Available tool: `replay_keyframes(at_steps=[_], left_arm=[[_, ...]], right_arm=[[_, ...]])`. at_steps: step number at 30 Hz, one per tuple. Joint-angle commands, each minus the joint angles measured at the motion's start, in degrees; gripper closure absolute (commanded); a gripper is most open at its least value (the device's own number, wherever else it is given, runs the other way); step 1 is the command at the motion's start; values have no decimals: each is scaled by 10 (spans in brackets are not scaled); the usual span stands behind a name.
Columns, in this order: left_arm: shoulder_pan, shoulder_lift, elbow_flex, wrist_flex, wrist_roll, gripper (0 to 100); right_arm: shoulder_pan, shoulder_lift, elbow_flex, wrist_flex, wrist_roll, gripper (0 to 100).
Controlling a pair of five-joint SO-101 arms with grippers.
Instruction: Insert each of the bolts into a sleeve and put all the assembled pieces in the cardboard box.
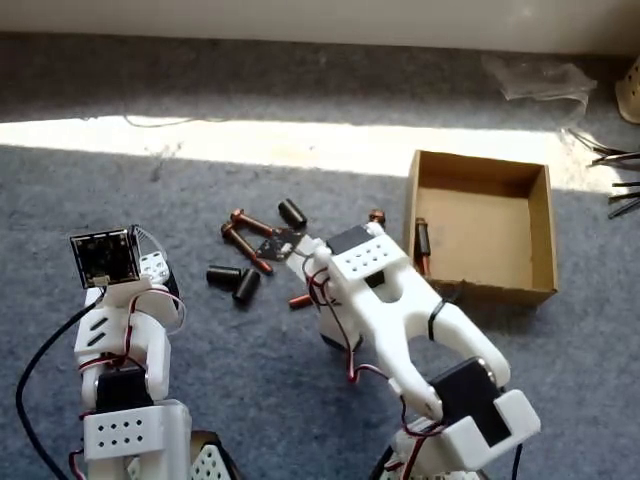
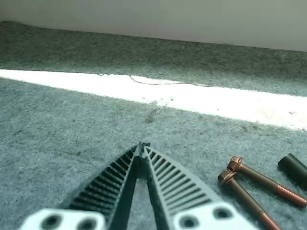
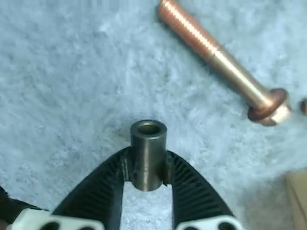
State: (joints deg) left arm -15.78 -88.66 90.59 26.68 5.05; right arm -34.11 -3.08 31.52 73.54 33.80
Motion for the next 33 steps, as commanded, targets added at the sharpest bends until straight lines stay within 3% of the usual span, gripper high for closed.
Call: replay_keyframes(at_steps=[1, 14, 17, 33], left_arm=[[0, -7, -5, -11, -3, 989], [0, -7, -5, -11, -3, 989], [0, -7, -5, -11, -3, 989], [15, -7, -7, -6, -5, 989]], right_arm=[[3, -80, -60, 48, -11, 995], [3, -387, -90, 90, -12, 995], [7, -434, -60, 81, -62, 995], [60, -605, 232, -180, -214, 995]])
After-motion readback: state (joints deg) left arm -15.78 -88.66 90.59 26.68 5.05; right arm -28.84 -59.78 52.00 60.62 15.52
